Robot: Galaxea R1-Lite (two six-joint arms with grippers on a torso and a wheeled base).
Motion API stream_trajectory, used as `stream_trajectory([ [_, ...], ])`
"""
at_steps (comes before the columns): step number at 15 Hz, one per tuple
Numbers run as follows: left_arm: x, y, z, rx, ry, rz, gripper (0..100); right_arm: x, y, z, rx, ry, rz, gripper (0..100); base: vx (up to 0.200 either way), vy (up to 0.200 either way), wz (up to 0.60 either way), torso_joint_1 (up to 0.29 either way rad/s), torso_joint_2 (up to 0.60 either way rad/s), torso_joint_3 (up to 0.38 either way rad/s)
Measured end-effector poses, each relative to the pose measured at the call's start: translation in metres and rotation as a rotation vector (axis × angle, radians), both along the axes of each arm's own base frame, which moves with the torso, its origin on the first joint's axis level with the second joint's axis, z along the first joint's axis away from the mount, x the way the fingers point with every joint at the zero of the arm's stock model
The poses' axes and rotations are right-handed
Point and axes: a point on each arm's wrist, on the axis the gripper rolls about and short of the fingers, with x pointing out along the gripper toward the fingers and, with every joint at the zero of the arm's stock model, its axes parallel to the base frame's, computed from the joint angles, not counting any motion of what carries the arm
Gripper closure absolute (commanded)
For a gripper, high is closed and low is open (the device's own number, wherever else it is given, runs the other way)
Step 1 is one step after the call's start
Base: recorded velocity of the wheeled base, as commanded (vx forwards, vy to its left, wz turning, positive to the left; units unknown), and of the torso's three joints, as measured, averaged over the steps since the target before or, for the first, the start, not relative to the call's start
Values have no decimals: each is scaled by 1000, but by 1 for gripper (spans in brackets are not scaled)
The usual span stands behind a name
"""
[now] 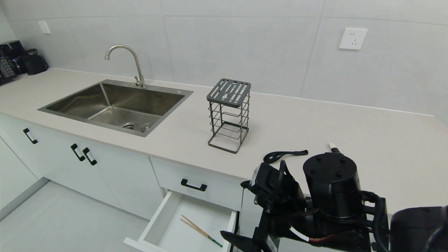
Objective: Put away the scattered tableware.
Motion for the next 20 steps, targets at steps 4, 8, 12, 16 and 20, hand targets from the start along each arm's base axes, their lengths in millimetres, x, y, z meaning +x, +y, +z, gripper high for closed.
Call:
stream_trajectory([
  [4,0,0,0,0,0,0,0,8,-15,-10,-45,14,-106,0,0,0,0,0,0,0],
  [8,0,0,0,0,0,-1,0,23,-33,-13,-62,20,-203,0,0,0,0,0,0,0],
  [12,0,0,0,0,0,-1,0,54,-63,-8,-33,12,-335,0,0,0,0,0,0,0],
  [16,0,0,0,0,0,-1,0,88,-92,-1,-2,-16,-482,0,0,0,0,0,0,0],
  [20,0,0,0,0,0,-1,0,117,-91,-12,-3,-9,-553,0,0,0,0,0,0,0],
])
